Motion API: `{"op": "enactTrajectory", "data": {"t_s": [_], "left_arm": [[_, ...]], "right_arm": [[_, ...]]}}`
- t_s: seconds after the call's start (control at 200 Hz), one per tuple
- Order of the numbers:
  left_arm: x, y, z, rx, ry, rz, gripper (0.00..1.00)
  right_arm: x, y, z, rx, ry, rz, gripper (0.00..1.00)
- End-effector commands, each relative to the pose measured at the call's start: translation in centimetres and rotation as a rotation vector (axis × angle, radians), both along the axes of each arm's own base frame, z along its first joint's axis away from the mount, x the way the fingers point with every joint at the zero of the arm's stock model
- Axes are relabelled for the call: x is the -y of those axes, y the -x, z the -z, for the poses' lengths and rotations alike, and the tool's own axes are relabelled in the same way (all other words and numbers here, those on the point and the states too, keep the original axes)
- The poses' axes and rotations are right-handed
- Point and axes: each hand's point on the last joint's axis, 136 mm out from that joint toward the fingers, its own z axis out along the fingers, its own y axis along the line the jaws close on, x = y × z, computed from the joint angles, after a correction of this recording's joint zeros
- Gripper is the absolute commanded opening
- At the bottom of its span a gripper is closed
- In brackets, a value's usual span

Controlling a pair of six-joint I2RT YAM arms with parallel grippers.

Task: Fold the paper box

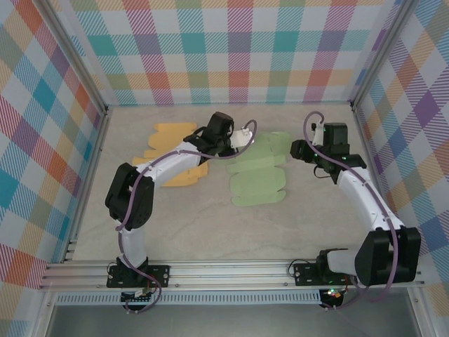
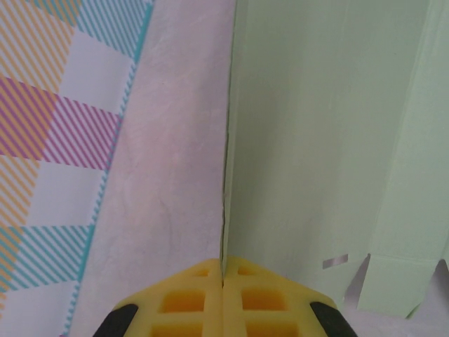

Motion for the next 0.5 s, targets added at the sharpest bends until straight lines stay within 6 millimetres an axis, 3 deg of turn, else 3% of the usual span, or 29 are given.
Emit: {"op": "enactTrajectory", "data": {"t_s": [0.0, 0.23, 0.495], "left_arm": [[0.5, -0.6, -0.5, 0.12, -0.052, -0.041, 0.0], [1.9, 0.3, 0.0, 0.213, -0.087, -0.04, 0.0], [2.7, 1.1, 1.0, 0.246, -0.1, -0.023, 0.0]], "right_arm": [[0.6, 1.1, -3.0, -0.003, -0.064, 0.089, 0.61], [-3.7, -0.2, -5.9, 0.01, -0.293, -0.056, 0.6], [-6.2, -4.1, -3.4, -0.101, -0.339, -0.103, 0.63]]}}
